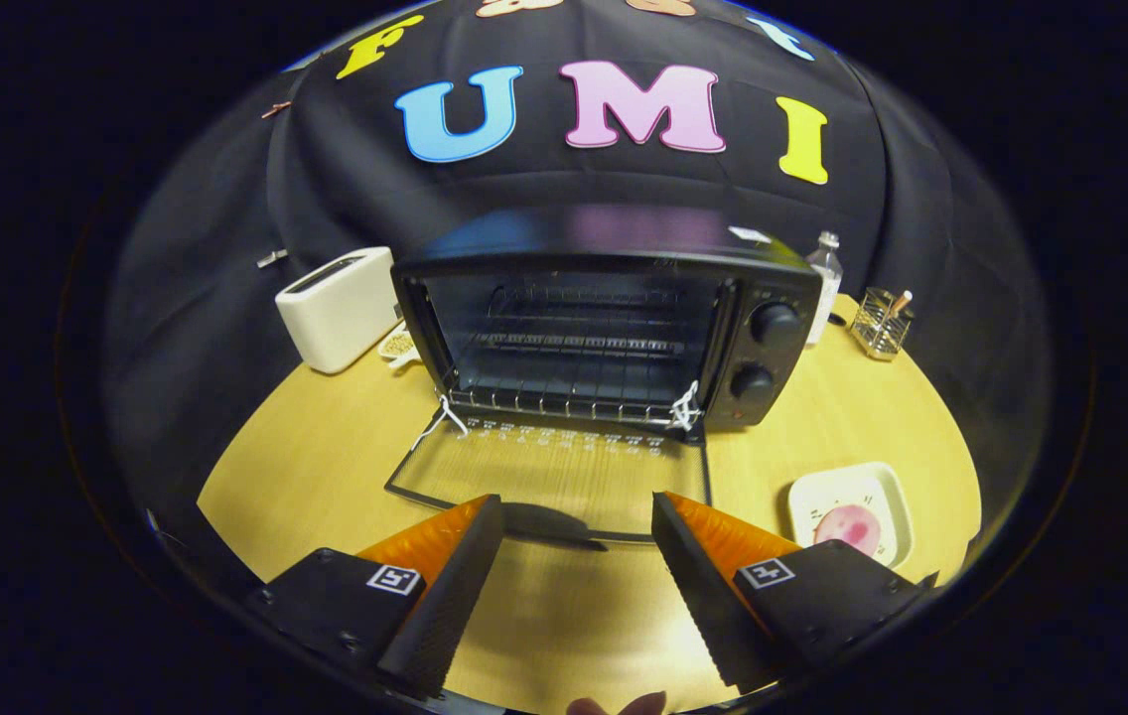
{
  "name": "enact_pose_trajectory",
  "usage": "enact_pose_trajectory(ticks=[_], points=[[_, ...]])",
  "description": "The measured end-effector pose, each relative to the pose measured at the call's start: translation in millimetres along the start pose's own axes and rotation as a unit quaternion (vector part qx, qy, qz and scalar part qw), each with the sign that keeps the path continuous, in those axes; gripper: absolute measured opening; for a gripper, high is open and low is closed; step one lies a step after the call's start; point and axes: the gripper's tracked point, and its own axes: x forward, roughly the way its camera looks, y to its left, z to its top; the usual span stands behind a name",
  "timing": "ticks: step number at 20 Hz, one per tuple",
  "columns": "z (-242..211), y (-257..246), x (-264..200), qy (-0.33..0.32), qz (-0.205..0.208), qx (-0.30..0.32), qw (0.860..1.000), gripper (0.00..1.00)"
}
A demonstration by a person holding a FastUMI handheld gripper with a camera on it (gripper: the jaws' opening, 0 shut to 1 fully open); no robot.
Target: Open the toaster oven, put the food inside, and close the toaster oven door.
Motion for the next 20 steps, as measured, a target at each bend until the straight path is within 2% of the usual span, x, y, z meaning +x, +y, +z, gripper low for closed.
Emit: enact_pose_trajectory(ticks=[4,9,12,15,17,20], points=[[16.6,-53.2,-31.8,0.024,0.034,0.001,0.999,0.99],[4.1,-152.9,-53.8,0.104,0.045,0.035,0.993,0.99],[-18.3,-207.2,-52.5,0.164,0.05,0.067,0.983,0.99],[-49.9,-262.7,-44.8,0.225,0.038,0.071,0.971,0.99],[-66.5,-282.9,-34.7,0.253,0.041,0.075,0.964,0.99],[-84.4,-289.8,-16.0,0.284,0.069,0.1,0.951,0.98]])
